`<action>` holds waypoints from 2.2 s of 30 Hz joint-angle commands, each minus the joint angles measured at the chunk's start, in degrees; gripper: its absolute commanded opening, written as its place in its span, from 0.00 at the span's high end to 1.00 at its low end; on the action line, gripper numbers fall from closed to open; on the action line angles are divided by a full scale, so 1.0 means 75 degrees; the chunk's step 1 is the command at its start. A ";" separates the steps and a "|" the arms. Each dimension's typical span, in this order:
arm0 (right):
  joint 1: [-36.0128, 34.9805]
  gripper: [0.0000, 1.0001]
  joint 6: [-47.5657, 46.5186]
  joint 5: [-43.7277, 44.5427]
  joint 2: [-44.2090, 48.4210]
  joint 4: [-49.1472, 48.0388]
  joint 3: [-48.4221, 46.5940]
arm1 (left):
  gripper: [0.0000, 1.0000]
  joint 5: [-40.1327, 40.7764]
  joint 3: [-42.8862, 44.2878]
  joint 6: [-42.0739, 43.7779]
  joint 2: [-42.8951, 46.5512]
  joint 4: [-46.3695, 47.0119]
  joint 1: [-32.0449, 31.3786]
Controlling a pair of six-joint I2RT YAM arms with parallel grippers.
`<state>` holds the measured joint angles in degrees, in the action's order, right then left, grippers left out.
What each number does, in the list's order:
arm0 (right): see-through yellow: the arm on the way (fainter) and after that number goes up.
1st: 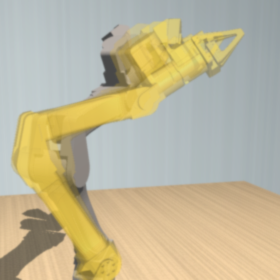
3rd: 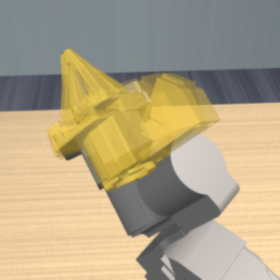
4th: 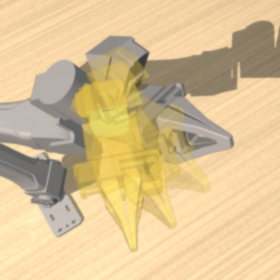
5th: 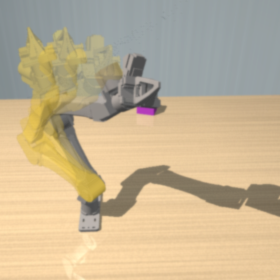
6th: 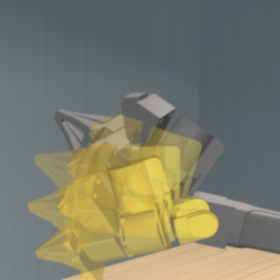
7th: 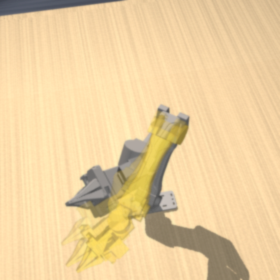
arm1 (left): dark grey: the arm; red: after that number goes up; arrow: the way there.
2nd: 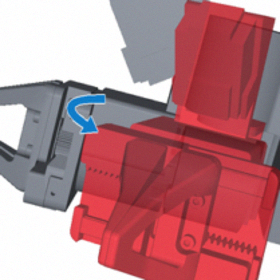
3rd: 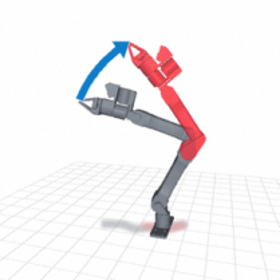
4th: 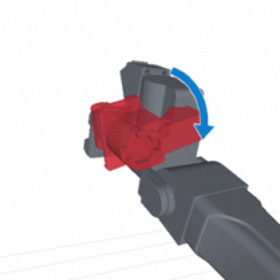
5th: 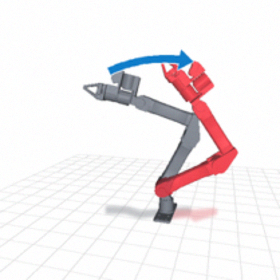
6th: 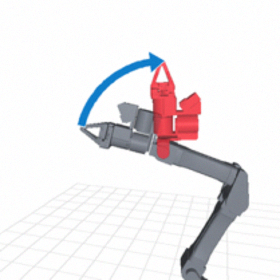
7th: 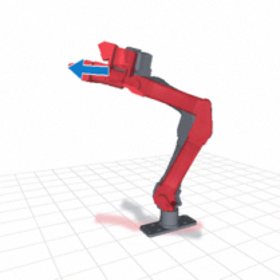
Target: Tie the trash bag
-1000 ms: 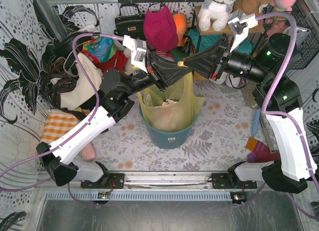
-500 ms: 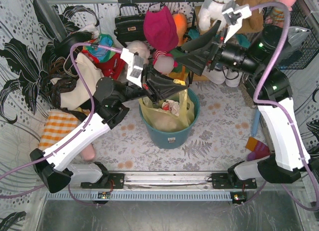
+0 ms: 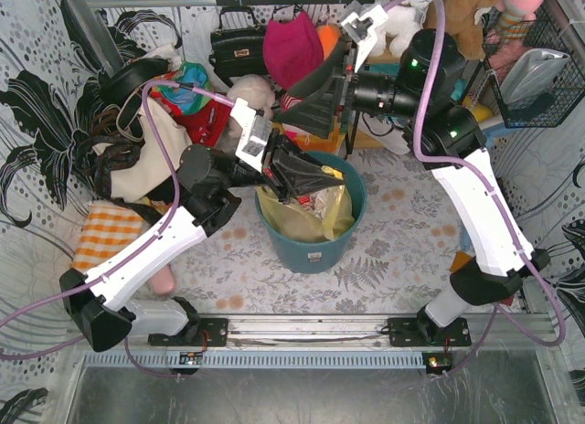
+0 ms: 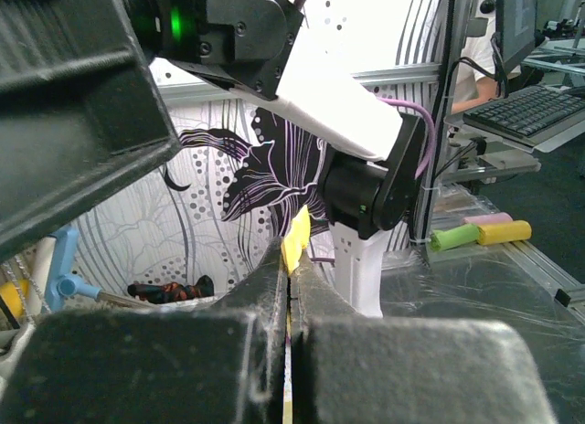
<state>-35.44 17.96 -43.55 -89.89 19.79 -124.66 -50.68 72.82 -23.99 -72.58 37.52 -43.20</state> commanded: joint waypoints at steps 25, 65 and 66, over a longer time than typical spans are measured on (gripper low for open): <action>-0.1438 0.17 -0.1373 0.1118 -0.1804 0.1481 -0.2278 | 1.00 -0.0471 0.0043 0.0598 0.0116 -0.0807 -0.0333; -0.1450 1.00 -0.0922 0.1379 -0.1657 0.0825 -0.2411 | 1.00 0.0085 0.0411 0.1401 0.0198 -0.1341 -0.0334; -0.1443 1.00 -0.0877 0.1377 -0.1631 0.0768 -0.2410 | 1.00 0.0207 0.0455 0.1440 0.0175 -0.1268 -0.0332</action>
<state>-46.00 9.63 -33.36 -104.81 30.46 -140.90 -52.03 73.12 -15.27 -70.50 25.65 -45.71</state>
